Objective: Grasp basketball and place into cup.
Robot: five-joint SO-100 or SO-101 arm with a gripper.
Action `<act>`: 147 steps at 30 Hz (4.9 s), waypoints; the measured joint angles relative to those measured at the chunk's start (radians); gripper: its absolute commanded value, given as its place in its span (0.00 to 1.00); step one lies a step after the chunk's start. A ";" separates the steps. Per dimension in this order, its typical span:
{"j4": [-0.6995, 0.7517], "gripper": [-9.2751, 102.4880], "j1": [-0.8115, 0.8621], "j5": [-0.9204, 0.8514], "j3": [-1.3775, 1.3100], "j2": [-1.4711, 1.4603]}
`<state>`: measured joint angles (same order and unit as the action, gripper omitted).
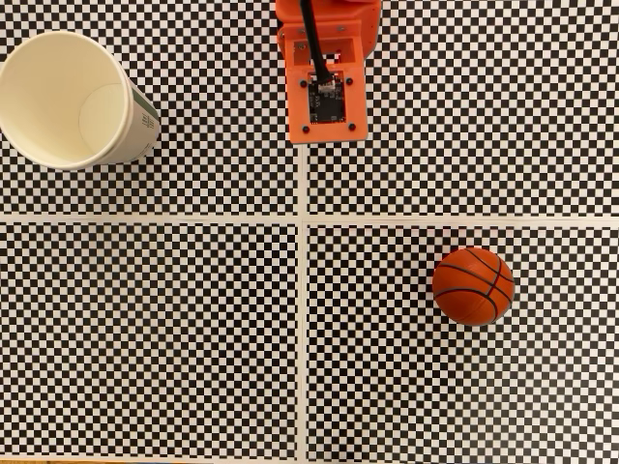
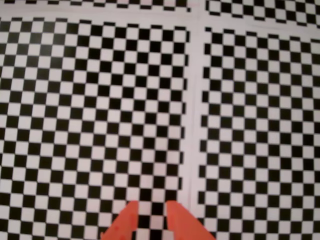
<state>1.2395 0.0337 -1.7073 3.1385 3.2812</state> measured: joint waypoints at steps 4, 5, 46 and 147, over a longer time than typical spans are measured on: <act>0.000 0.08 0.000 -0.014 0.000 0.000; -0.002 0.08 0.003 -0.060 0.000 0.000; 0.150 0.54 -0.428 0.322 -1.603 -1.494; 0.468 0.19 -0.486 0.607 -3.060 -2.859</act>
<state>1.7073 -0.4525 -1.0999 0.0782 0.4218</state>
